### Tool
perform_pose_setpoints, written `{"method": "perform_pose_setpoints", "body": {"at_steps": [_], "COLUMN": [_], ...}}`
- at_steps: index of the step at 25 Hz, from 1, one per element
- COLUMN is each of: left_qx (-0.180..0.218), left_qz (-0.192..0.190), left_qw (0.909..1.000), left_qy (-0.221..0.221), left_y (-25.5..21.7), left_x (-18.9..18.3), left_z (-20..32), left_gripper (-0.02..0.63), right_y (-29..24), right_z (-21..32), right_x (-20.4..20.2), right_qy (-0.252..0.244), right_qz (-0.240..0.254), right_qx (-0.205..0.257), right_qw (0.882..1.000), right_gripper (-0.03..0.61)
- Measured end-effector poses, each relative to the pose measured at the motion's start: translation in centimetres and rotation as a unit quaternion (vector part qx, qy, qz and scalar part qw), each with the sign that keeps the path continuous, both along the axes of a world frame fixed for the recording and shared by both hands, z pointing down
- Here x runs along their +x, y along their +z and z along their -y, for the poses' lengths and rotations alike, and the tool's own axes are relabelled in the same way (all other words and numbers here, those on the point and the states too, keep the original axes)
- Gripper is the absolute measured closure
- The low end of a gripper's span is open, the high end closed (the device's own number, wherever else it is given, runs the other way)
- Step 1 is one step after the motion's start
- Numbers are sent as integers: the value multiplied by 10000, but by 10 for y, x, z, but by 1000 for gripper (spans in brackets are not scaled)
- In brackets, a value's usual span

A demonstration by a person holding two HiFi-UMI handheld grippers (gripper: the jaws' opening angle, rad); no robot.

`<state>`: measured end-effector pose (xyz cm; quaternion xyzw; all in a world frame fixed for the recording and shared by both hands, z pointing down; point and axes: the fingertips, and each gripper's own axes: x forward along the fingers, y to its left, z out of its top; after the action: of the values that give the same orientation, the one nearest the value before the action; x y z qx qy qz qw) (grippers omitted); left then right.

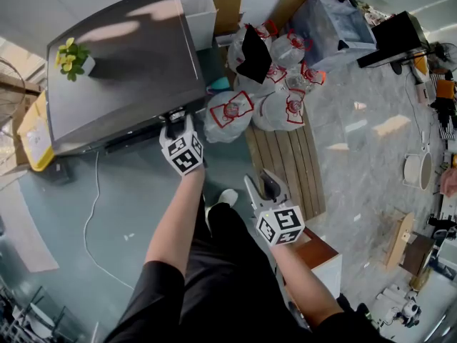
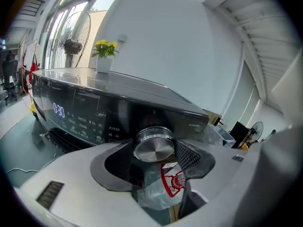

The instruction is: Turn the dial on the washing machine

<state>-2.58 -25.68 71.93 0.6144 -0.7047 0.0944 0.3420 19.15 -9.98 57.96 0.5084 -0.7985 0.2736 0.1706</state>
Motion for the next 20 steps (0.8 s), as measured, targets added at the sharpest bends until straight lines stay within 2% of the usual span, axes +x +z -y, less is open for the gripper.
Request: {"method": "perform_pose_setpoints", "body": {"at_steps": [9,20], "left_qx": [-107,-416], "left_qz": [250,965], "left_qw": [9996,9939], "left_qy": [87,332], "left_y": [0,1], "left_x": [1,4], "left_z": [0,0], "left_gripper": [350,348], "right_y": [2,2], "right_z": [-1,-1], "right_x": [-1,6], "right_qy": [-19,30], "right_qz": [-10,-8], "right_qx": [-21,-35], "right_qw": [10000,10000], "right_gripper": [417,417]}}
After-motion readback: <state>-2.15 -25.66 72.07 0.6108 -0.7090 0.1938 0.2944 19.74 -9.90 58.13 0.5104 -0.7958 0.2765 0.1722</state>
